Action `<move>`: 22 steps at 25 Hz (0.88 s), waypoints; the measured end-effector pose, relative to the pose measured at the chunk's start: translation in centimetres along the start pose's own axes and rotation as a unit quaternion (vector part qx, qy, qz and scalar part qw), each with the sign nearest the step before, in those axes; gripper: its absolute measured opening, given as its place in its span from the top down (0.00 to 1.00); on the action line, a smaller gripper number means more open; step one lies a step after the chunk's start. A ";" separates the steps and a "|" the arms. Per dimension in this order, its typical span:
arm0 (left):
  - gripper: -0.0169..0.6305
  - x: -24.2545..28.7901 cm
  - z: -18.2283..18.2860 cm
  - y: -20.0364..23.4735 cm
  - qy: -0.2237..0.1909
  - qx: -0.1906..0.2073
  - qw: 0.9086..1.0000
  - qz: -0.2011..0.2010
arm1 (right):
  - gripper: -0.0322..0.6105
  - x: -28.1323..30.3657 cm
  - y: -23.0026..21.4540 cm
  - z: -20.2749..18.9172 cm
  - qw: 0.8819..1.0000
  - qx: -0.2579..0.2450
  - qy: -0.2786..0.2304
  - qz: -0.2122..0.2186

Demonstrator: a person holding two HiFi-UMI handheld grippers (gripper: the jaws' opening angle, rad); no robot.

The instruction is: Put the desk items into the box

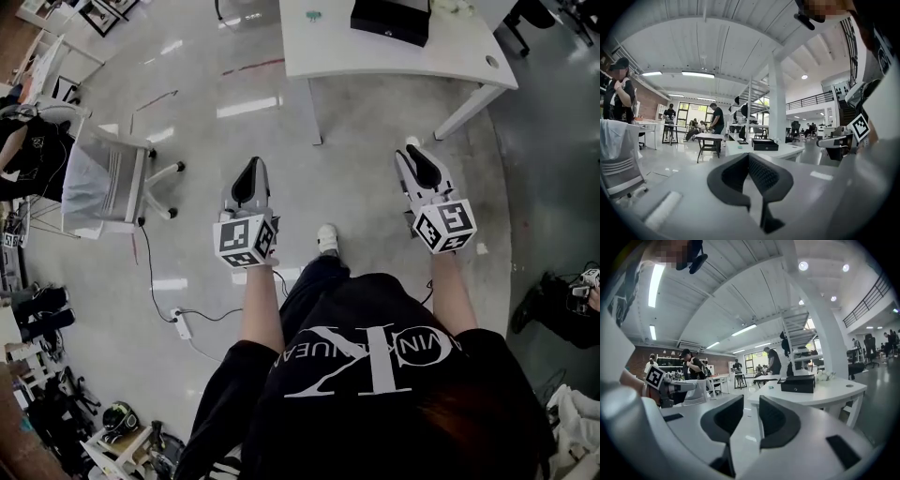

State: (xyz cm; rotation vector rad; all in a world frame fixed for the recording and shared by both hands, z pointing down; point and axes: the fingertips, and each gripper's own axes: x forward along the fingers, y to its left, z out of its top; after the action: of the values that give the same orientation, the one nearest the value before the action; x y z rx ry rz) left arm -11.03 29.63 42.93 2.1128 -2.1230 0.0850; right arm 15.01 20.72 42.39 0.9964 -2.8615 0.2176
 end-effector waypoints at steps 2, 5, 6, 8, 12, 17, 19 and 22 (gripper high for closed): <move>0.96 1.6 0.4 0.2 0.001 0.000 1.000 -0.008 | 0.85 1.0 -0.8 0.6 1.000 0.002 0.000 -0.006; 0.96 4.1 0.8 0.9 0.003 -0.002 1.000 -0.018 | 0.85 2.5 -2.0 1.0 1.000 0.003 0.002 -0.017; 0.96 4.9 0.7 1.3 0.004 -0.001 1.000 -0.020 | 0.85 3.2 -2.4 1.1 1.000 0.004 0.001 -0.020; 0.96 6.4 0.8 2.1 0.004 -0.001 1.000 -0.024 | 0.85 4.5 -3.0 1.3 1.000 0.005 0.000 -0.025; 0.96 9.7 1.7 3.8 0.000 -0.002 0.999 -0.035 | 0.85 7.4 -3.8 2.2 0.999 0.004 -0.003 -0.032; 0.96 13.4 2.4 6.1 -0.001 0.004 0.999 -0.048 | 0.85 11.3 -4.9 2.9 0.999 0.000 -0.004 -0.040; 0.96 14.6 2.7 6.8 -0.005 0.004 0.999 -0.052 | 0.85 12.5 -5.2 3.3 0.999 -0.002 -0.005 -0.042; 0.96 15.6 2.6 7.2 -0.004 0.000 0.998 -0.056 | 0.85 13.7 -5.4 3.3 0.999 -0.003 0.001 -0.038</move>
State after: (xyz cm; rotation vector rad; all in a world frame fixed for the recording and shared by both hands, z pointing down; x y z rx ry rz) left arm -18.41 13.90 43.05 2.2300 -2.0046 0.0638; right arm 7.50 7.64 41.62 1.1014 -2.8145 0.2018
